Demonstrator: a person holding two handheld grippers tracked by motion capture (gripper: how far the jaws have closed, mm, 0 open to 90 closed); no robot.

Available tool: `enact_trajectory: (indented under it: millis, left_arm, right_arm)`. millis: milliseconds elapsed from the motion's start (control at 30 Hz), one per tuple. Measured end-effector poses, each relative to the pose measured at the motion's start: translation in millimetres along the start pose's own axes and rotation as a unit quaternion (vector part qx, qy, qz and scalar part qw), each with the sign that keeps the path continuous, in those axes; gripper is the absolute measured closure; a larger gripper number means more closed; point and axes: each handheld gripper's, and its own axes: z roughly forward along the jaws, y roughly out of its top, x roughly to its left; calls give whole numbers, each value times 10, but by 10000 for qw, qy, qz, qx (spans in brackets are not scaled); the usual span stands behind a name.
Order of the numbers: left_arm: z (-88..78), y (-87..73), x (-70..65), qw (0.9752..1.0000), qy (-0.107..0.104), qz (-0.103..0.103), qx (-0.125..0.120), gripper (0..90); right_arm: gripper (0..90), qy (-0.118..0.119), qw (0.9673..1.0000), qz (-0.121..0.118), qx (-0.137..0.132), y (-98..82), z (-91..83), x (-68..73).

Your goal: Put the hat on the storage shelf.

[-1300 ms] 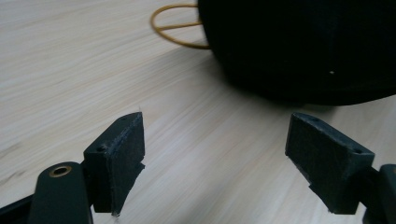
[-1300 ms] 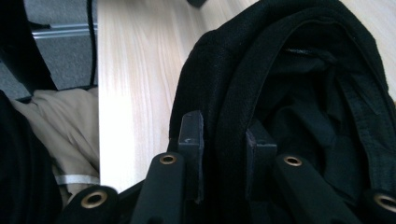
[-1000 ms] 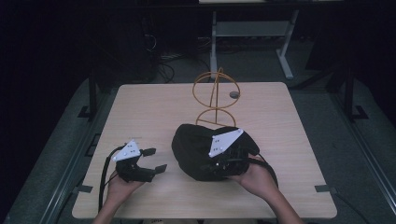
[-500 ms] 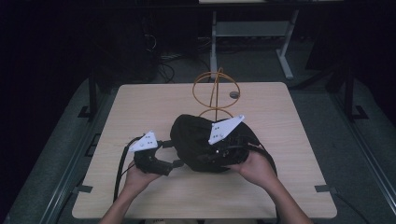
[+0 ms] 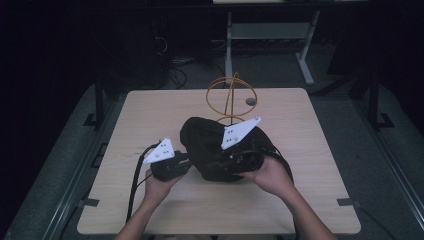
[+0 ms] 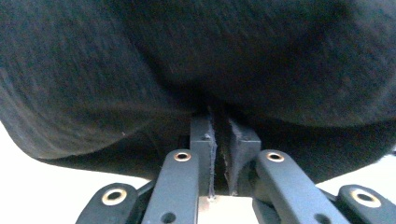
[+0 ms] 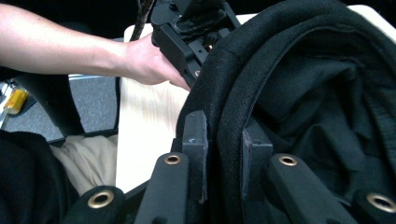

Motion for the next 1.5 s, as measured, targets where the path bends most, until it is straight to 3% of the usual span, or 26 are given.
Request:
enact_trajectory:
  millis: [67, 100, 133, 200, 233, 500, 533, 567, 833, 900, 1167, 1367, 1500]
  left_arm:
    - [-27, -9, 0, 9999, 125, -14, 105, 616]
    - [-47, -19, 7, 9998, 178, -35, 129, 451]
    - [-70, -30, 17, 9994, 291, -51, 177, 451]
    - [-106, -52, 51, 9982, 512, -154, 268, 284]
    - [-130, -65, 81, 9980, 525, -219, 285, 239]
    - [-212, -50, 211, 9980, 490, -398, 25, 199]
    - [-206, -44, 218, 9981, 458, -414, 37, 204]
    - [-199, -40, 225, 9984, 388, -399, 66, 243]
    - [-209, -27, 196, 9987, 409, -270, 113, 782]
    - [-230, -20, 204, 9989, 376, -265, 129, 849]
    - [-360, 108, 170, 9981, 495, -68, 367, 866]
    - [-517, 318, 146, 9983, 549, 0, 202, 867]
    - [-580, 524, 125, 9982, 571, 115, 169, 870]
  right_arm:
    - [760, -39, 10000, 34, -37, -1, -16, -19]
    - [761, -40, 10000, 30, -44, -4, -24, -24]
    - [761, -40, 10000, 30, -44, -4, -24, -24]
    - [761, -7, 10000, 8, -54, -3, -36, -16]
    - [760, 3, 10000, -39, -52, -3, -49, -17]
    - [760, 259, 9992, -304, 8, -13, -123, 20]
    - [760, 325, 9991, -259, 12, -12, -125, 39]
    - [760, 344, 9986, -397, 5, -13, -118, 33]
    - [768, 504, 9973, -540, 25, -15, -48, 80]
    - [768, 532, 9976, -442, -41, -46, -54, 74]
    - [745, 564, 9977, -154, -351, -201, -63, -5]
    - [695, 604, 9955, 142, -720, -281, -137, -79]
    - [660, 563, 9947, 269, -817, -318, -167, -115]
